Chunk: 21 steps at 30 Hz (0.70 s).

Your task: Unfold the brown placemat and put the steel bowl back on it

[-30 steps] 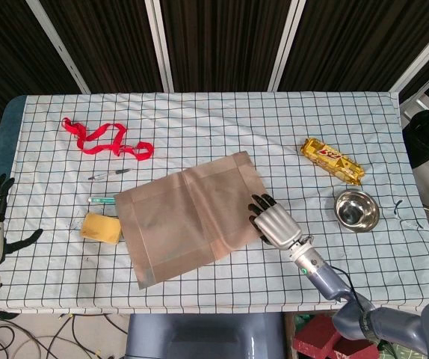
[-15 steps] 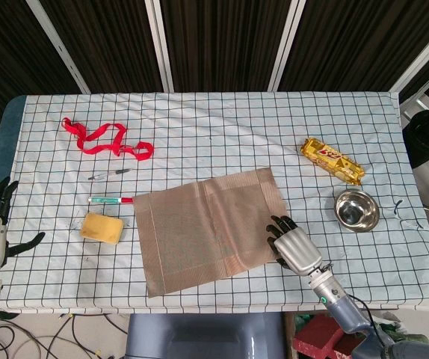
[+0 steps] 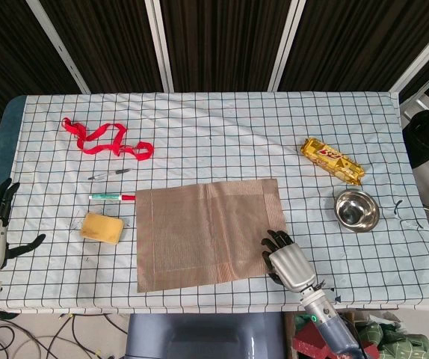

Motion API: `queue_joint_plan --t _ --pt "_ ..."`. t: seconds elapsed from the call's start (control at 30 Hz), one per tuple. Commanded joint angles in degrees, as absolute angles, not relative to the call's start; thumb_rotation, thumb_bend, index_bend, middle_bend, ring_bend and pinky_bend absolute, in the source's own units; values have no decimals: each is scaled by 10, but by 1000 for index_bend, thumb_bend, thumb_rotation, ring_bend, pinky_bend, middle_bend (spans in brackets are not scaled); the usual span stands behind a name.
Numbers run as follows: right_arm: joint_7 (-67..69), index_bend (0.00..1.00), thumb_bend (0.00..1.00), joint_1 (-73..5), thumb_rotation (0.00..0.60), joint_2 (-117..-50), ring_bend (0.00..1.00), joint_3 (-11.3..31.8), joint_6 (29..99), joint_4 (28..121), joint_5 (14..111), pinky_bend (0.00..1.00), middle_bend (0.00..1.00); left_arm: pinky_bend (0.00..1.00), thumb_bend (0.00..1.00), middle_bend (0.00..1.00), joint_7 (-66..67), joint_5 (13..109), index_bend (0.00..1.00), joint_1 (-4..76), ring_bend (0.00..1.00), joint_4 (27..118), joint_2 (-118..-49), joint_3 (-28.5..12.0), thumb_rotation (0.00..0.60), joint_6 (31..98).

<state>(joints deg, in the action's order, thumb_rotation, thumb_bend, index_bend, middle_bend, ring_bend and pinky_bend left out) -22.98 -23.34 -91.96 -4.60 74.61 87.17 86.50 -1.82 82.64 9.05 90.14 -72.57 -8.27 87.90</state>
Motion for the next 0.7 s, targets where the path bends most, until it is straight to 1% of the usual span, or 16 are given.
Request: queue_joint_plan --t 0.03,0.37,0.47,0.5,0.53,0.57,0.6,0.67,0.7 --pt "-229 675 472 -228 600 -920 135 -48 745 877 864 185 291 0 28 0 -18 827 48 91 0 901 -726 -82 600 879" --pt "-231 675 472 -215 600 -920 135 -49 741 882 873 185 290 0 28 0 -17 828 48 90 0 902 -726 -82 600 879" --pt "-235 670 468 -214 600 -919 135 -49 738 882 878 185 267 0 28 0 -17 828 48 90 0 902 -726 -82 600 879" --pt "-237 632 445 -213 600 -919 133 -49 737 882 878 185 237 0 28 0 -17 827 48 90 0 902 -726 -82 600 879" --pt "-238 569 412 -213 600 -918 127 -48 736 882 877 185 202 0 28 0 -16 827 48 90 0 902 -726 -82 600 878" --pt "-242 501 377 -212 600 -917 120 -48 733 884 875 184 171 0 27 0 -16 827 48 90 0 902 -726 -82 600 878" --pt "-246 390 317 -212 600 -915 107 -48 730 886 874 184 127 0 28 0 -16 827 48 90 0 902 -726 -82 600 878" --pt "-257 259 241 -210 600 -911 85 -49 726 892 871 182 73 0 28 0 -16 826 48 90 0 902 -726 -82 600 877" --pt "-263 218 216 -209 600 -908 75 -49 724 896 869 181 54 0 28 0 -16 826 48 90 0 902 -726 -82 600 877"
